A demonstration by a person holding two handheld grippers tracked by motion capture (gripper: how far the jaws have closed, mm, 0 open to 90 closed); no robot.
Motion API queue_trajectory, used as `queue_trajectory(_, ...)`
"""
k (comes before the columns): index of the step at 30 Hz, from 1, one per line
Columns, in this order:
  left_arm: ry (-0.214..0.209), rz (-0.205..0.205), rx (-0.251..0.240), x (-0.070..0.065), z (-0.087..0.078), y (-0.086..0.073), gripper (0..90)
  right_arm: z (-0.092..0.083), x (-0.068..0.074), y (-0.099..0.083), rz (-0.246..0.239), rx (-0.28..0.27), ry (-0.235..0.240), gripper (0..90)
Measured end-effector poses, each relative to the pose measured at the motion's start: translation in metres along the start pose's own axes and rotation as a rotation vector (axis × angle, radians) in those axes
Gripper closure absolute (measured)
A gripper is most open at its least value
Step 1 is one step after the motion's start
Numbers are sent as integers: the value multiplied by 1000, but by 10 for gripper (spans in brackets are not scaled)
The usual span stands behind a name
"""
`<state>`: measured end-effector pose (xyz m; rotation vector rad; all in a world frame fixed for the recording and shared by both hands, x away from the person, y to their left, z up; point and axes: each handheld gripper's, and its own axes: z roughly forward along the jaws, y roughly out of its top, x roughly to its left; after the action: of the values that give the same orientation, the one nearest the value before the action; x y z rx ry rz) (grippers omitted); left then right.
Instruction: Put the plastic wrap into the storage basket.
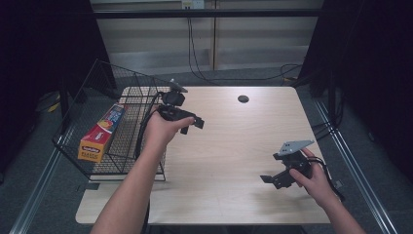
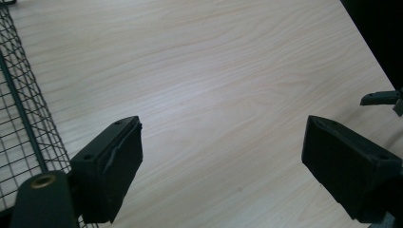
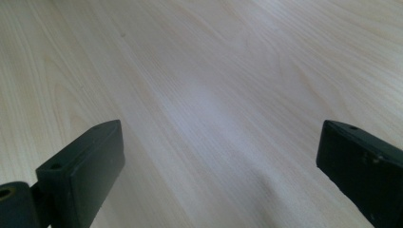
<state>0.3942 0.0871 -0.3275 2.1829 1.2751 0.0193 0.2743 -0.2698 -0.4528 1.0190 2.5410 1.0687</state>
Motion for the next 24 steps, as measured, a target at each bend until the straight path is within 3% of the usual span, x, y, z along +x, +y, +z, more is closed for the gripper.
queue_trajectory(5,-18,16,-2,-6,8,-4,129,0,-1,-1,7,2,-3,22)
queue_trajectory(7,-22,47,8,-8,11,-5,125,0,-1,-1,11,3,-3,22)
queue_trajectory(11,-47,69,6,-13,19,-10,117,0,0,-2,11,6,-6,22)
queue_trajectory(24,-87,103,9,-19,36,-25,104,0,-3,-4,10,9,-17,22)
